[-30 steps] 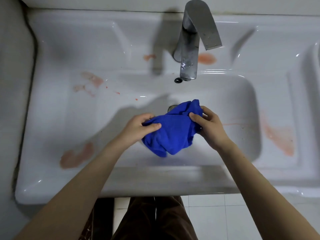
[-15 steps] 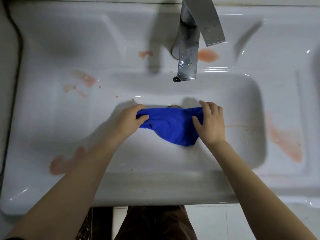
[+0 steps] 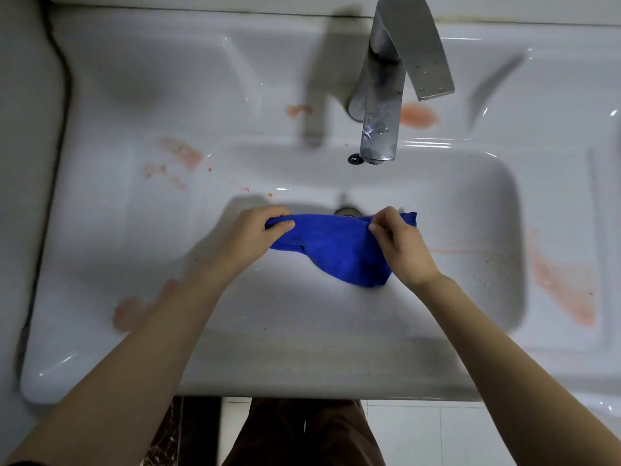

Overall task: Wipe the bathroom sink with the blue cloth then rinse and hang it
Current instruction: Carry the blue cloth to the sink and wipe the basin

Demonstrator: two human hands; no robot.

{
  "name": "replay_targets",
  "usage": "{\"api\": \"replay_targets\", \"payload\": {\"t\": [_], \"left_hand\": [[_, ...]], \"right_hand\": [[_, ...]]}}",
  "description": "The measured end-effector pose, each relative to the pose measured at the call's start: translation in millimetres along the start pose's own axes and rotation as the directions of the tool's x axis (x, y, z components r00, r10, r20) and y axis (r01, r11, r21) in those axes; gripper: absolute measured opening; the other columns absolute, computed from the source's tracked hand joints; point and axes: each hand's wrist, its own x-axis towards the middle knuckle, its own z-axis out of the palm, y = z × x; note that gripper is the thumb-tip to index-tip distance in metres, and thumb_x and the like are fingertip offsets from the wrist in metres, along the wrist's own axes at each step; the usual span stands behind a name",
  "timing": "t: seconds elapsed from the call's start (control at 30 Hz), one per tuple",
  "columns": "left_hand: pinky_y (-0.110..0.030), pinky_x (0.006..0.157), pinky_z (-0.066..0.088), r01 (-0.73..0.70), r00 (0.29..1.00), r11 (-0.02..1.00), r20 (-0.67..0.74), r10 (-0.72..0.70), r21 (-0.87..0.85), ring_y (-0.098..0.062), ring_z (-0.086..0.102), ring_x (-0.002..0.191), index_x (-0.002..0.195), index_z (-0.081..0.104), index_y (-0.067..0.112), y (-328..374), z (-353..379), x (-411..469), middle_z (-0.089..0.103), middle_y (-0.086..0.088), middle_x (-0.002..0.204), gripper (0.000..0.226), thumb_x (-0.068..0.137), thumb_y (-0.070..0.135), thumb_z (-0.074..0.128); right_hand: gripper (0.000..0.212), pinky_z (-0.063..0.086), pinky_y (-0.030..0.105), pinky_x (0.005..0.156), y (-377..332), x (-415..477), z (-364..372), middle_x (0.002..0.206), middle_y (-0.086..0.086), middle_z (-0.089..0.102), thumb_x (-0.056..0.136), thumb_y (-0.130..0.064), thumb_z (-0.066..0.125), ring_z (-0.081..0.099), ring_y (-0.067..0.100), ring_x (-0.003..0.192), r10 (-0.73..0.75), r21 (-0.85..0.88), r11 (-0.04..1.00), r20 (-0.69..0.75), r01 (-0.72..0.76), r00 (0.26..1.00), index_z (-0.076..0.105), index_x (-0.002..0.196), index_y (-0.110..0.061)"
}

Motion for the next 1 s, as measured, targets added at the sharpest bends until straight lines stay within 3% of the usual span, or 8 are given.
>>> {"api": "replay_targets", "payload": {"t": [0.23, 0.3, 0.37, 0.5, 0.6, 0.83, 0.9, 1.0], "left_hand": [[-0.035, 0.086, 0.049, -0.091, 0.929, 0.973, 0.37, 0.006, 0.212, -0.014, 0.063, 0.087, 0.092, 0.076, 0.02, -16.8, -2.0, -30.4, 0.071, 0.002, 0.089, 0.012, 0.088, 0.03, 0.07], [-0.039, 0.09, 0.049, -0.065, 0.985, 0.977, 0.169, 0.031, 0.204, -0.011, 0.06, 0.092, 0.097, 0.074, 0.024, -19.5, 1.2, -26.8, 0.07, 0.006, 0.095, 0.017, 0.091, 0.036, 0.064], [-0.039, 0.101, 0.041, -0.054, 0.997, 0.877, -0.03, 0.078, 0.478, -0.021, 0.053, 0.111, 0.115, 0.067, 0.022, -20.6, 7.4, -16.5, 0.065, 0.002, 0.116, 0.03, 0.093, 0.041, 0.058], [-0.039, 0.1, 0.035, 0.023, 0.993, 0.676, 0.059, -0.098, 0.737, -0.029, 0.047, 0.119, 0.124, 0.051, 0.016, -16.9, 25.0, -7.6, 0.053, -0.006, 0.128, 0.048, 0.092, 0.05, 0.057], [-0.035, 0.084, 0.039, -0.053, 0.978, 0.696, 0.178, -0.108, 0.716, -0.026, 0.056, 0.1, 0.099, 0.051, 0.014, -14.4, 23.8, -9.4, 0.059, -0.005, 0.105, 0.036, 0.091, 0.049, 0.06], [-0.018, 0.063, 0.038, 0.086, 0.992, 0.988, 0.083, -0.097, 0.126, -0.014, 0.053, 0.072, 0.082, 0.055, 0.026, -11.1, -8.5, 7.2, 0.055, 0.01, 0.074, 0.015, 0.088, 0.032, 0.067], [-0.012, 0.073, 0.041, 0.001, 0.997, 0.985, -0.075, 0.012, 0.17, -0.014, 0.056, 0.08, 0.095, 0.063, 0.021, -4.3, -10.4, 26.1, 0.061, 0.013, 0.083, 0.014, 0.085, 0.025, 0.072], [-0.036, 0.101, 0.041, 0.036, 0.95, 0.898, -0.294, 0.106, 0.438, -0.031, 0.054, 0.112, 0.119, 0.059, 0.008, 10.5, 4.2, 41.7, 0.062, -0.01, 0.117, 0.041, 0.082, 0.02, 0.071]], "right_hand": [[0.015, 0.045, 0.023, 0.07, 9.0, -44.4, -15.5, 0.082, -0.011, 0.065, 0.1, -0.026, 0.055, 0.057, 0.008, 0.073, -0.043, -0.071, 0.994, 0.458, 0.085, 0.888, 0.063, 0.087, -0.026], [0.014, 0.045, 0.027, 0.077, 11.8, -30.5, -15.3, 0.096, -0.011, 0.071, 0.1, -0.026, 0.054, 0.057, 0.005, 0.084, -0.115, -0.146, 0.977, 0.263, 0.157, 0.958, 0.069, 0.099, -0.023], [0.025, 0.042, 0.028, 0.09, 11.6, -7.6, -13.8, 0.118, -0.001, 0.068, 0.099, -0.019, 0.055, 0.055, 0.015, 0.106, -0.209, -0.311, 0.923, 0.084, 0.225, 0.974, 0.066, 0.121, -0.016], [0.041, 0.034, 0.038, 0.103, 16.2, 27.2, -5.3, 0.13, 0.01, 0.057, 0.098, -0.032, 0.054, 0.047, 0.03, 0.12, -0.074, -0.618, 0.773, 0.141, 0.146, 0.987, 0.055, 0.135, -0.014], [0.031, 0.033, 0.041, 0.094, 13.0, 27.1, -6.8, 0.111, 0.007, 0.058, 0.097, -0.041, 0.053, 0.05, 0.028, 0.11, 0.0, -0.718, 0.684, 0.178, 0.13, 0.984, 0.061, 0.116, -0.018], [0.016, 0.038, 0.031, 0.069, 11.4, 12.1, -47.2, 0.081, 0.0, 0.051, 0.093, -0.024, 0.063, 0.053, 0.022, 0.074, 0.031, -0.303, 0.953, 0.152, 0.017, 0.988, 0.068, 0.088, -0.009], [0.014, 0.038, 0.031, 0.067, 13.6, 17.7, -51.3, 0.081, -0.001, 0.051, 0.092, -0.022, 0.063, 0.053, 0.022, 0.073, 0.018, -0.322, 0.947, 0.06, 0.002, 0.998, 0.069, 0.089, -0.01], [0.031, 0.043, 0.042, 0.084, 16.1, 26.0, -41.1, 0.108, 0.012, 0.058, 0.091, -0.023, 0.066, 0.054, 0.035, 0.1, -0.045, -0.592, 0.805, -0.119, -0.034, 0.992, 0.065, 0.12, -0.011]]}}
